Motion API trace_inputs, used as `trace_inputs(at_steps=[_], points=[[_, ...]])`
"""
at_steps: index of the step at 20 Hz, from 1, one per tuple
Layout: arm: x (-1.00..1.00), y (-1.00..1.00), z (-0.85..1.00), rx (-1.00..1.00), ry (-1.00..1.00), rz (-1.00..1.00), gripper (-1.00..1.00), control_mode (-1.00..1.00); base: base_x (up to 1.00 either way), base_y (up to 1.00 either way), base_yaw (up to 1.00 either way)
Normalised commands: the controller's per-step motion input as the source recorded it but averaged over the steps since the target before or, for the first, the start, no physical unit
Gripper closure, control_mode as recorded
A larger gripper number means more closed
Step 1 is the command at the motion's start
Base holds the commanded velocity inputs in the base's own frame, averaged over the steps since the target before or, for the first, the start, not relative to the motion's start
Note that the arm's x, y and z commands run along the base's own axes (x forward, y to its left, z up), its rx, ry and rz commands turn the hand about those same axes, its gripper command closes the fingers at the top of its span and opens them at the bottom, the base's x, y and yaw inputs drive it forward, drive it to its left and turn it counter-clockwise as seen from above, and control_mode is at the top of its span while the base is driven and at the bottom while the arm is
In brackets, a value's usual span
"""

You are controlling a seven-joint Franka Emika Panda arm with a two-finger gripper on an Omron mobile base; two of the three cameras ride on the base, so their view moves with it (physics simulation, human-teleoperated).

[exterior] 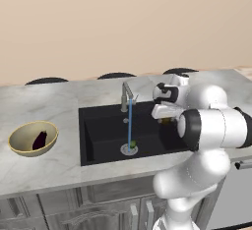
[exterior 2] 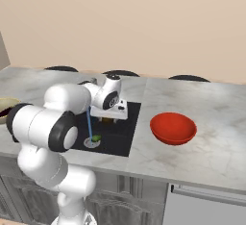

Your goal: Pick the avocados from the sink and place them in one bowl. Place the eggplant in the other bowl. Then turn off the sink faucet.

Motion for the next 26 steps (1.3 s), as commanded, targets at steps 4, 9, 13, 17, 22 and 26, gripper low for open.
trace_inputs(at_steps=[4, 9, 13, 17, 22, 26], points=[[-0.14, -0.34, 0.50, 0.00, 0.00, 0.00, 1.00, -1.00, 0.00, 0.00, 0.00], [-0.06, -0.32, 0.41, -0.01, 0.00, 0.00, 1.00, -1.00, 0.00, 0.00, 0.00], [0.00, -0.21, 0.23, -0.02, 0.00, 0.00, 1.00, -1.00, 0.00, 0.00, 0.00], [0.00, -0.19, 0.07, -0.01, 0.00, 0.00, 1.00, -1.00, 0.00, 0.00, 0.00], [0.00, -0.37, 0.00, 0.00, 0.00, 0.00, 1.00, -1.00, 0.00, 0.00, 0.00], [0.00, -0.48, 0.00, 0.00, 0.00, 0.00, 1.00, -1.00, 0.00, 0.00, 0.00]])
